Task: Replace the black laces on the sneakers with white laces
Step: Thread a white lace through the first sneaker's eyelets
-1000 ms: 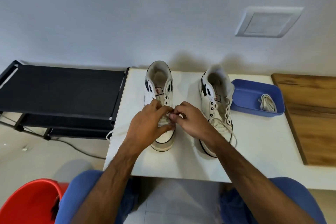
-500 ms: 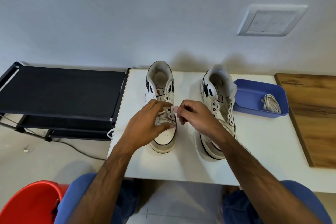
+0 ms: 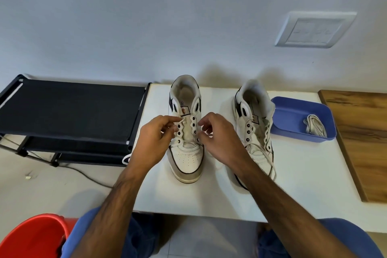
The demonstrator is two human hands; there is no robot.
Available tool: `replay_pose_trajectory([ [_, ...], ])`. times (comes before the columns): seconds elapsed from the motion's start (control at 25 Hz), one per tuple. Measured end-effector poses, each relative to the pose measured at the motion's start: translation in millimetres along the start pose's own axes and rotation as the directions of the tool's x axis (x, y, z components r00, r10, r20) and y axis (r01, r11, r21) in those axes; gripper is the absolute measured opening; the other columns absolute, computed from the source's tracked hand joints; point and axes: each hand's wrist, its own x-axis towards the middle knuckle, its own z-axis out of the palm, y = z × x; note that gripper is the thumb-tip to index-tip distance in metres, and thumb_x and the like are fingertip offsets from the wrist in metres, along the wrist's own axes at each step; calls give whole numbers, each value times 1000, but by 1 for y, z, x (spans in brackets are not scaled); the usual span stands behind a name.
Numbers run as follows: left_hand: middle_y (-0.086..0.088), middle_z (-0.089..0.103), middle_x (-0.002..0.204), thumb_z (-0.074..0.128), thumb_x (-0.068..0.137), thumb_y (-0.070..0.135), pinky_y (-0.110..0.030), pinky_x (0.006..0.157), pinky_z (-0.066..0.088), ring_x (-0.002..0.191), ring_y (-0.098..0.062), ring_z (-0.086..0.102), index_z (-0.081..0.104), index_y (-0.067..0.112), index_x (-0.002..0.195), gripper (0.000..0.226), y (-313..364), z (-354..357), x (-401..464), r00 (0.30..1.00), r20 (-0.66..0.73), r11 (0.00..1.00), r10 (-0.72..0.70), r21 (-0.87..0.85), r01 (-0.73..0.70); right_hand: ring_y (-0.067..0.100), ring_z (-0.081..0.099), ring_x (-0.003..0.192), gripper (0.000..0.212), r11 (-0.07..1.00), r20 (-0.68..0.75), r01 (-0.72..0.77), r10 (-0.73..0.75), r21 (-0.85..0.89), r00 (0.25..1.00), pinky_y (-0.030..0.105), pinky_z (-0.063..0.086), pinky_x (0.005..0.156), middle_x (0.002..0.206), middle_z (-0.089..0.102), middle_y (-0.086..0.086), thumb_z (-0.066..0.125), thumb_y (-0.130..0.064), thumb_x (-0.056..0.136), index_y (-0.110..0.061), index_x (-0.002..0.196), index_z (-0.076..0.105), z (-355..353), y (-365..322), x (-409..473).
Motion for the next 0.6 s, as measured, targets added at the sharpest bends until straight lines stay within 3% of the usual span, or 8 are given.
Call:
replay_pose_trajectory([
  [0.08,8,70,90,69,93,4,-14,68,55,74,-4,67,76,19,107,21,3,1,0,1000,-28,999,7,-42,-8,10,62,84,27,981,34,-142,138,134,990,35,55,75,91,64,-7,78,-35,86,-19,100,61,5,-3,6],
  [0.2,13,68,87,76,88,10,-13,68,54,73,-3,67,77,22,98,15,4,4,2,997,-54,999,47,11,-46,9,63,80,37,975,9,-198,198,95,980,33,55,68,88,64,-9,82,-45,78,-22,94,58,11,-3,5],
  [0.32,13,60,92,79,86,17,-5,70,45,83,1,62,79,21,99,13,0,11,3,994,0,986,107,127,-106,10,62,78,33,981,-26,-188,189,44,982,33,54,66,87,64,-9,78,-45,80,-23,94,59,13,-3,3],
  [0.44,12,58,92,79,87,18,-9,74,47,83,1,59,80,20,101,14,1,17,0,984,97,969,148,186,-164,12,61,75,28,989,-26,-147,146,-23,989,35,54,63,87,61,-9,73,-43,84,-23,92,55,12,-4,-3],
  [0.6,12,63,86,83,82,15,-12,70,50,80,-4,62,82,22,95,15,5,15,0,981,159,985,115,106,-133,14,60,74,29,995,-8,-95,95,-7,995,41,54,63,85,59,-8,70,-44,81,-23,89,51,12,2,-18],
])
